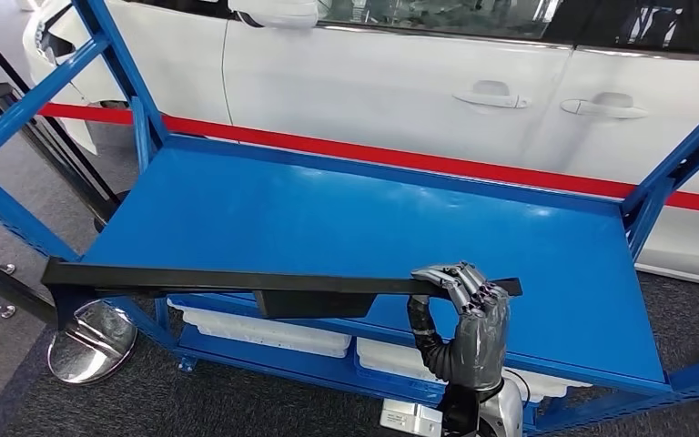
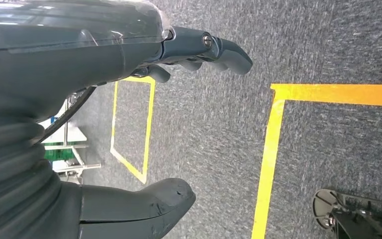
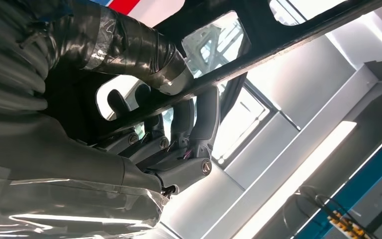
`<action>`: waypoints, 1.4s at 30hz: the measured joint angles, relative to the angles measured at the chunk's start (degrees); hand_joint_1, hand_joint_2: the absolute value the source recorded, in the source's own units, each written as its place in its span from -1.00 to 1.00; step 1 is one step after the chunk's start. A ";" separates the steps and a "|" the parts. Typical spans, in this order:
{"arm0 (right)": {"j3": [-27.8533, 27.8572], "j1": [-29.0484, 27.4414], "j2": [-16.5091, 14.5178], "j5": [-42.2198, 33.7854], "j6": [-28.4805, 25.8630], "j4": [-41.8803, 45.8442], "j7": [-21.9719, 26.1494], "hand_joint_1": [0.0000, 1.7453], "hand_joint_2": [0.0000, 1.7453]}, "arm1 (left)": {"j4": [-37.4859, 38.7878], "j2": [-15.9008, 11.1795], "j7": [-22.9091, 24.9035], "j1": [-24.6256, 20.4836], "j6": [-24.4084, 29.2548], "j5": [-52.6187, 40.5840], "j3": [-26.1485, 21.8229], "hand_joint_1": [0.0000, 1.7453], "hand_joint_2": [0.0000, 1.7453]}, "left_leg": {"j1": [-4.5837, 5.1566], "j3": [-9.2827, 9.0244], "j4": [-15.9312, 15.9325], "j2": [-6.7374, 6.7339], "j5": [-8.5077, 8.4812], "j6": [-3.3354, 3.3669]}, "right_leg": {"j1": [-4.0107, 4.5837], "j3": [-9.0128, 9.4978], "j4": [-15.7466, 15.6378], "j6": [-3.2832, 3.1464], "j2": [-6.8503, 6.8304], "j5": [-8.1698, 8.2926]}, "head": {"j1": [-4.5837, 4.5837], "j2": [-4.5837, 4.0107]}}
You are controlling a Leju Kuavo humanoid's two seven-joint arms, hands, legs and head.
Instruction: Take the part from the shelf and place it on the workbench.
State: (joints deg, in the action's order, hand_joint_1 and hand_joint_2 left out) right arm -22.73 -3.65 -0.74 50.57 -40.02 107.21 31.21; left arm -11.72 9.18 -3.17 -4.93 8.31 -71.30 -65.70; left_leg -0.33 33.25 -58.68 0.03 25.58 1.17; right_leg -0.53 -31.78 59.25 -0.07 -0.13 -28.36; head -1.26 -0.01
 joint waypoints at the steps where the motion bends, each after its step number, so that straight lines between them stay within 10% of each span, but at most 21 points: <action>1: 0.00 0.01 0.00 -0.07 0.00 0.00 0.02 1.00 1.00 | 0.00 0.00 0.00 -0.02 0.00 -0.02 0.00 -1.00 1.00 | 0.08 0.11 0.00 0.00 -0.10 -0.38 | 0.17 0.05 -0.52 -0.20 0.03 -0.02 | 0.00 0.00; 5: -0.15 0.06 0.02 -0.93 0.00 0.00 -0.19 1.00 1.00 | 0.00 -0.07 0.00 -0.03 0.00 0.00 0.00 -1.00 1.00 | -0.23 1.23 -2.24 0.00 1.66 -1.70 | -0.15 -0.29 -1.22 -1.60 -0.11 1.04 | 0.00 0.00; 8: -0.59 0.17 0.19 -1.91 0.00 -0.15 -0.71 1.00 1.00 | 0.00 -0.09 0.00 0.03 -0.01 0.01 0.00 -1.00 1.00 | -0.39 5.39 -12.47 0.00 7.53 -2.34 | -0.11 -0.82 -1.24 -2.14 -0.31 1.45 | 0.01 0.00; 10: -0.94 0.26 0.39 -2.62 0.00 -0.36 -1.07 1.00 1.00 | 0.00 -0.07 0.00 0.12 -0.02 0.01 0.00 -1.00 1.00 | -0.40 6.33 -15.68 0.00 8.24 -2.46 | -0.02 -1.23 -0.90 -2.16 -0.36 1.52 | 0.01 0.00; 15: -1.53 0.75 0.74 -3.14 0.00 -0.46 -1.28 1.00 1.00 | 0.00 -0.25 0.00 0.01 0.00 0.01 0.00 -1.00 1.00 | -0.10 -1.59 -1.23 0.03 2.37 -1.38 | 0.18 -1.73 -0.15 -1.58 -0.28 1.63 | 0.00 -0.01; 18: -1.61 0.95 0.87 -3.15 0.00 -0.47 -1.17 1.00 1.00 | 0.00 -0.29 0.00 0.01 -0.01 -0.02 0.00 -1.00 1.00 | 0.12 -1.64 0.03 0.07 1.77 -0.55 | 0.26 -1.99 -0.27 -0.54 -0.25 2.03 | 0.00 -0.02; 25: -1.61 0.99 1.13 -2.25 0.00 -0.81 -1.08 1.00 1.00 | 0.00 -0.19 0.00 0.01 0.00 -0.10 -0.01 -1.00 1.00 | -0.24 -0.58 0.49 -0.15 0.26 0.87 | 0.23 -7.48 15.75 0.51 -0.06 -7.28 | -0.01 -0.02; 31: -1.60 0.99 1.24 -2.00 0.00 -0.93 -1.16 1.00 1.00 | 0.00 -0.05 0.00 -0.05 0.00 -0.10 -0.01 -1.00 1.00 | 0.01 0.11 -0.11 -0.11 -0.07 -0.16 | 0.31 0.58 -0.34 -0.28 -0.02 -0.44 | -0.01 -0.01; 35: -1.60 0.95 1.25 -2.02 0.00 -0.94 -1.15 1.00 1.00 | 0.00 -0.12 0.00 -0.04 0.00 -0.10 -0.02 -1.00 1.00 | -0.05 0.77 -0.98 -0.06 0.50 -1.54 | 0.19 0.24 -1.11 -1.54 0.01 0.48 | -0.01 -0.01; 40: -1.60 0.90 1.25 -2.11 0.00 -0.96 -1.09 1.00 1.00 | 0.00 -0.11 0.00 0.08 0.00 -0.10 -0.02 -1.00 1.00 | -0.38 6.45 -15.52 -0.06 8.37 -2.50 | 0.31 -0.63 -1.04 -2.38 -0.26 1.09 | 0.01 -0.01; 42: -1.60 0.87 1.25 -2.15 0.00 -0.96 -1.10 1.00 1.00 | 0.00 -0.11 0.00 0.18 0.00 -0.11 -0.02 -1.00 1.00 | -0.34 4.77 -13.33 -0.06 6.43 -2.25 | 0.48 -0.92 -0.65 -2.41 -0.22 1.11 | 0.01 0.00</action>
State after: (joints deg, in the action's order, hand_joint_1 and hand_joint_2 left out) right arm -24.33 -2.79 0.50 48.42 -40.02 106.25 30.11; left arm -11.72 9.07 -3.17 -4.75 8.31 -71.41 -65.72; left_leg -0.68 38.02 -72.01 -0.03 32.01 -1.08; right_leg -0.05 -32.70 58.60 -2.48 -0.35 -27.25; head -1.25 -0.01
